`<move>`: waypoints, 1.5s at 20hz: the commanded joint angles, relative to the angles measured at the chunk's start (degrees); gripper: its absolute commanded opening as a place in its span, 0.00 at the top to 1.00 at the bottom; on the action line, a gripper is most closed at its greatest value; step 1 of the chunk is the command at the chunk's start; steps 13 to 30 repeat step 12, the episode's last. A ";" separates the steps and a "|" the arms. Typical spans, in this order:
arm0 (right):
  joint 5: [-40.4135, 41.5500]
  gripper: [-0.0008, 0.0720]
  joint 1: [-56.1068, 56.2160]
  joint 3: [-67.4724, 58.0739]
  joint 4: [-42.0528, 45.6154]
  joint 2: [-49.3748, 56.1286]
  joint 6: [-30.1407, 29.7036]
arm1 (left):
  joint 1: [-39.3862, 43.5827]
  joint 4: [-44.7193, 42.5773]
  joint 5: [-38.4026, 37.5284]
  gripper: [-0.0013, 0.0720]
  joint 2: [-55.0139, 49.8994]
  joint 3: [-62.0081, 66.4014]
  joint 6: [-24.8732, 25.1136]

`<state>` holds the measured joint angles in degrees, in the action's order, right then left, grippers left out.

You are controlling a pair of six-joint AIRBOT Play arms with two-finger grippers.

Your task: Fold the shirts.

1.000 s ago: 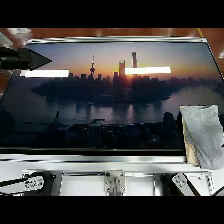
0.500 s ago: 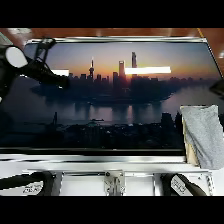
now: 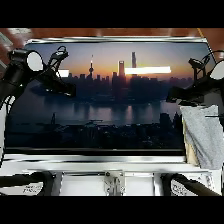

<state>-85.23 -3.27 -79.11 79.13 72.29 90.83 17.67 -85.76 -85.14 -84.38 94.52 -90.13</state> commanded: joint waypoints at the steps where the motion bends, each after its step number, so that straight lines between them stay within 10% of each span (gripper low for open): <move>1: -0.24 0.03 1.33 0.02 -1.49 0.39 0.46 | 0.37 0.98 0.09 0.00 -0.31 -0.26 -0.61; 30: -0.24 0.03 1.29 0.02 -1.46 0.39 0.48 | 0.52 0.68 0.35 0.01 -0.31 -0.35 -0.37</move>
